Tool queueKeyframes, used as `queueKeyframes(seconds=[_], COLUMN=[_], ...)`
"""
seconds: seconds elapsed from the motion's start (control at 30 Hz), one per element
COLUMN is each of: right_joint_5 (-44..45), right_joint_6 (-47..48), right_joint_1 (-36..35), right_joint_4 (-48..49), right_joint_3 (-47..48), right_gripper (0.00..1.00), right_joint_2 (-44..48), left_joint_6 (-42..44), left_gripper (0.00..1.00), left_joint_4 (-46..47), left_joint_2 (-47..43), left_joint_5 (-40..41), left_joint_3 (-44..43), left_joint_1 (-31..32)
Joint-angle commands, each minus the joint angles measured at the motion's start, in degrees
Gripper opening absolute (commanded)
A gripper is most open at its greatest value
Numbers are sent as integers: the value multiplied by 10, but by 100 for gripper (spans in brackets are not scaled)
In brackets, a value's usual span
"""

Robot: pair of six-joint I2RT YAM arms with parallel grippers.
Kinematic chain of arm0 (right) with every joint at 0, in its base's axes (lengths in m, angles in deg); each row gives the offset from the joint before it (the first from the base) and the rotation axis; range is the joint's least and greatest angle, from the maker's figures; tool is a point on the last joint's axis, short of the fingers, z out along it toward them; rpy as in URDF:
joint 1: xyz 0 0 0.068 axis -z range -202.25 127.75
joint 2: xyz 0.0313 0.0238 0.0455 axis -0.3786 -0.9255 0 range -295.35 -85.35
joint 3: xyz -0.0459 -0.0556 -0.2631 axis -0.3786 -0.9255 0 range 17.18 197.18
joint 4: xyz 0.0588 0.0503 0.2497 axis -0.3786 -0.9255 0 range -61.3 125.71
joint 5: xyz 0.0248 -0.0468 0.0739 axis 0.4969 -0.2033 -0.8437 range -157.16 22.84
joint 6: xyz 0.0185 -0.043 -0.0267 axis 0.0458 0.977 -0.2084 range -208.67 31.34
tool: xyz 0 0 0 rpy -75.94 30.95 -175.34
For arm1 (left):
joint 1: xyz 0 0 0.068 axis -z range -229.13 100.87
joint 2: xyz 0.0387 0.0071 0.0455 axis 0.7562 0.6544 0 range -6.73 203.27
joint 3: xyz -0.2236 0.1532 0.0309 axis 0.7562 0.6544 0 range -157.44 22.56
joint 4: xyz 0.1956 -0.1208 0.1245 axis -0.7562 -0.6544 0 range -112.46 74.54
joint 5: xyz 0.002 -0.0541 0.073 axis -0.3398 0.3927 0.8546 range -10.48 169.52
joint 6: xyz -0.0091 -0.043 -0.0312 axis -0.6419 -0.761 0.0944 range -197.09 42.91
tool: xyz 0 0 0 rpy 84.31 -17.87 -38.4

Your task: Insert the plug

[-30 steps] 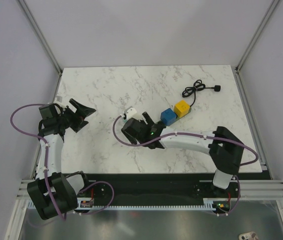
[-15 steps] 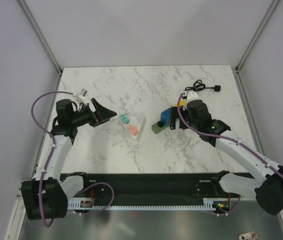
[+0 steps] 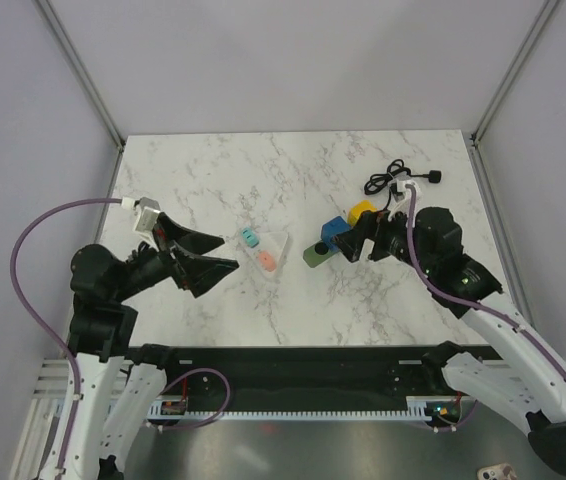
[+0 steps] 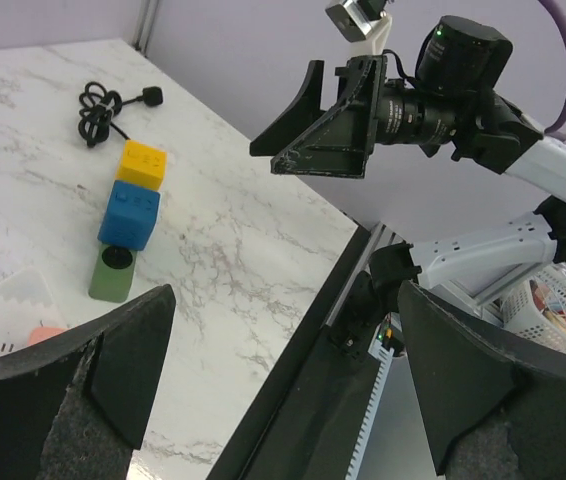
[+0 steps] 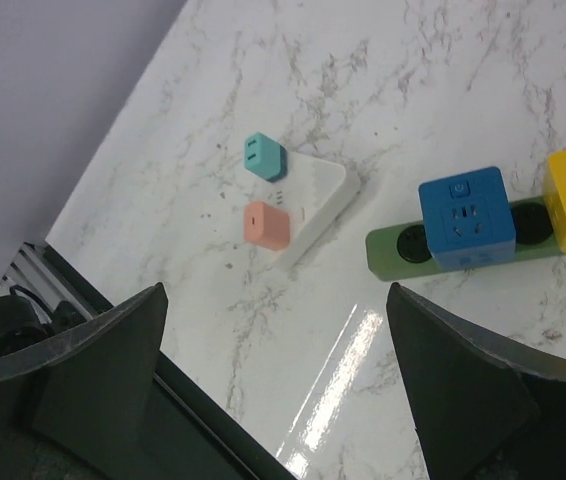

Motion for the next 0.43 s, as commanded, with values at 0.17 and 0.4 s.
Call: queueKeyframes(seconds=[0.17,0.4], right_joint_5=[12,40], right_joint_6=[-21,-27], right_joint_1=[2,2], right_joint_4=[10,38], right_joint_3=[41,8], right_gripper=[98,98], right_joint_2=[84,108], left_joint_6=[2,22], left_gripper=[100,100], left_joint_4=[-24,-39], left_joint_2=[-30,-44], left_joint_5=[4,17], left_joint_3=[-34,-29], left_joint_1=[1,1])
